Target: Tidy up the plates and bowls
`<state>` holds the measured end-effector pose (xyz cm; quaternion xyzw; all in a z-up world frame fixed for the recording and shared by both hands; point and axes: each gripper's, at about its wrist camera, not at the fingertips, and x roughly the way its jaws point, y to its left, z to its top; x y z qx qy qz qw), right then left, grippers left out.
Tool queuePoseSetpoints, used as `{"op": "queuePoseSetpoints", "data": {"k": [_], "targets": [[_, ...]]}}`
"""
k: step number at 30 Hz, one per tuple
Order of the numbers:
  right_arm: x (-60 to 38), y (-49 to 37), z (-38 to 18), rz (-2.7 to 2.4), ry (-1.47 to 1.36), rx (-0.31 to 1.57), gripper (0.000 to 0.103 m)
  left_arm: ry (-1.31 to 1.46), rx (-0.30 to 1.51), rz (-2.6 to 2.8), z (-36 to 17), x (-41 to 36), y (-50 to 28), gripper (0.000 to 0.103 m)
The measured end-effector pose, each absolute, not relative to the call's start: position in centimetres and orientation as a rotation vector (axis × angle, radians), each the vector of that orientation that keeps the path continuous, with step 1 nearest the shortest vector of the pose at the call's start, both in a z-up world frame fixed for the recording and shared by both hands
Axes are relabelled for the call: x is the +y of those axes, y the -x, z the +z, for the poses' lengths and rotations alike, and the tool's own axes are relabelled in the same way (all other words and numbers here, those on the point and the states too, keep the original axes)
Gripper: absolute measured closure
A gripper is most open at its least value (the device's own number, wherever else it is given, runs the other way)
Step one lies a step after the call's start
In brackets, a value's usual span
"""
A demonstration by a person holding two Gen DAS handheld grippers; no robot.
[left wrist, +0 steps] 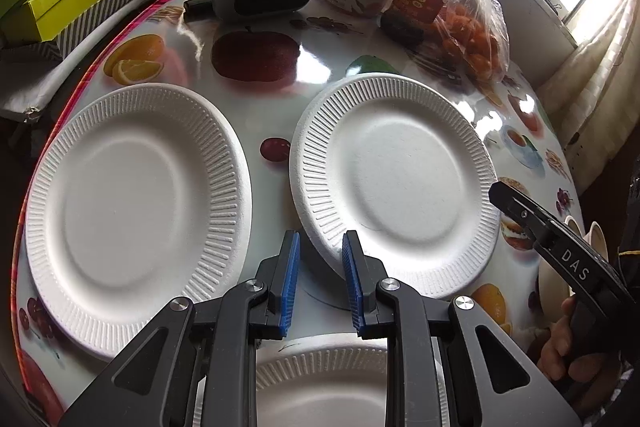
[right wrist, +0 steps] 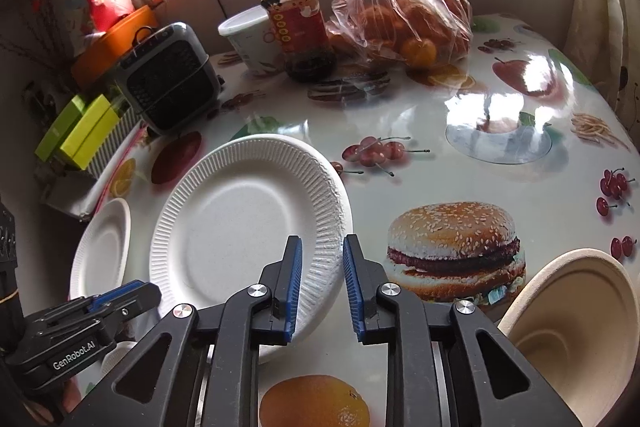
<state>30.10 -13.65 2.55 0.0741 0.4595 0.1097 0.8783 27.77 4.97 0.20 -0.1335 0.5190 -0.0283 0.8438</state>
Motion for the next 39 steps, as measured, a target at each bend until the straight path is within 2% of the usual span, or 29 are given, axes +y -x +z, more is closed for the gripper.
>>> {"op": "queuePoseSetpoints", "data": {"k": [8, 11, 18, 26, 39], "targets": [[-13.84, -30.51, 2.58, 0.191, -0.157, 0.952, 0.082, 0.276, 1.100, -0.052, -0.09, 5.18, -27.96, 0.080], [-13.96, -30.66, 2.77, 0.196, -0.159, 0.951, 0.077, 0.281, 1.109, -0.042, -0.27, 5.42, -28.06, 0.080], [-13.61, -30.88, 2.02, 0.225, -0.194, 0.994, 0.077, 0.281, 1.110, -0.048, -0.25, 5.26, -28.06, 0.080], [-13.84, -30.79, 1.94, 0.216, -0.190, 0.993, 0.088, 0.283, 1.106, -0.050, -0.14, 5.11, -28.02, 0.080], [-13.48, -31.18, 1.99, 0.194, -0.157, 1.011, 0.085, 0.272, 1.102, -0.047, -0.04, 5.05, -28.20, 0.080]]}}
